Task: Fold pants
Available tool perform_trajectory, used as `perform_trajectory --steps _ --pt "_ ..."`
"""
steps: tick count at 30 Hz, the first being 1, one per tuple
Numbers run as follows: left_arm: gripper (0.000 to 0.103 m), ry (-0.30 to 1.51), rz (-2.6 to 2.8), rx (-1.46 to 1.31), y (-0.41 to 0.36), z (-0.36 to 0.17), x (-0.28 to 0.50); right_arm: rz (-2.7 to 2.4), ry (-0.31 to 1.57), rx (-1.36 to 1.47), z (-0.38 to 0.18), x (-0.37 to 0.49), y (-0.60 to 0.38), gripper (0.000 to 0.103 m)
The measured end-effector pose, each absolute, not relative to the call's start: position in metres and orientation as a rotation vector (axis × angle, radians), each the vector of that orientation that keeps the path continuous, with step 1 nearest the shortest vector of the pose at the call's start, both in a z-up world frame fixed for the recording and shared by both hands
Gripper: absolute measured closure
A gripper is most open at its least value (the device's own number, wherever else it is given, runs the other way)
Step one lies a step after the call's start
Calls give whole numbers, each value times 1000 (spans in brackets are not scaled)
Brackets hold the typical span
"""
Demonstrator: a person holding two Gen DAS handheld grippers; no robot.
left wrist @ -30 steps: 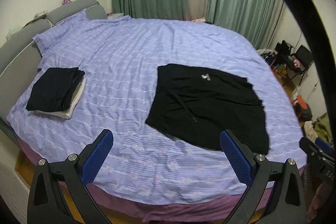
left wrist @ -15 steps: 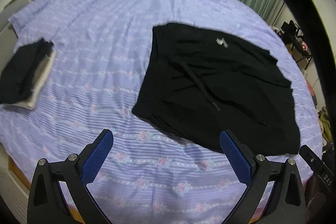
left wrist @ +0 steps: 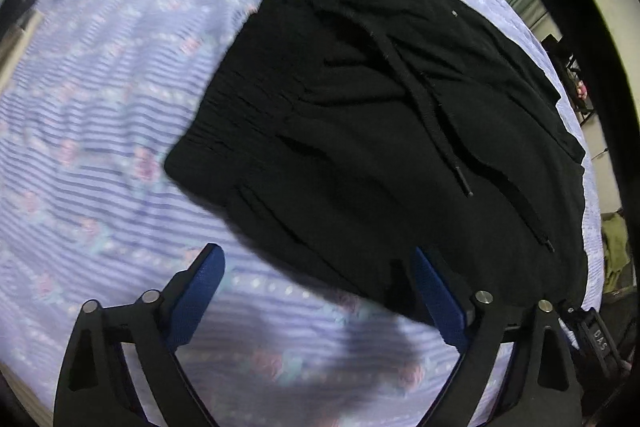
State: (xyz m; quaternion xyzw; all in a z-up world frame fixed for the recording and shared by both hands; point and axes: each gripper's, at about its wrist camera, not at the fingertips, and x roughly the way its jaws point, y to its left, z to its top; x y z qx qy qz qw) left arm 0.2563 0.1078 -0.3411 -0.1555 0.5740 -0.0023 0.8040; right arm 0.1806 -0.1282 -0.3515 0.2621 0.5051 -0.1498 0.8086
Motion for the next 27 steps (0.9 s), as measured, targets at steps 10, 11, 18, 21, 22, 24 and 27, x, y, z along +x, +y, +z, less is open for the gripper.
perform_trajectory --steps 10,11,18,21,22,24,27 --pt "95 1256 -19 -429 117 -337 279 -373 1103 540 -348 203 -135 89" --pt "95 1253 -29 -418 117 -333 278 -375 1107 529 -344 204 -133 93" --pt "96 1229 -62 -347 131 -296 261 -387 1055 472 -291 185 -113 98" --pt "97 1222 -61 -327 141 -279 252 -386 1046 448 -266 174 -103 98" --pt "97 1220 -65 -325 145 -274 251 -390 1042 439 -257 169 -99 98" --pt "97 1218 -70 -313 150 -263 247 -398 1031 423 -243 164 -94 98" --pt "97 1202 -61 -311 155 -249 248 -397 1014 420 -224 165 -101 98"
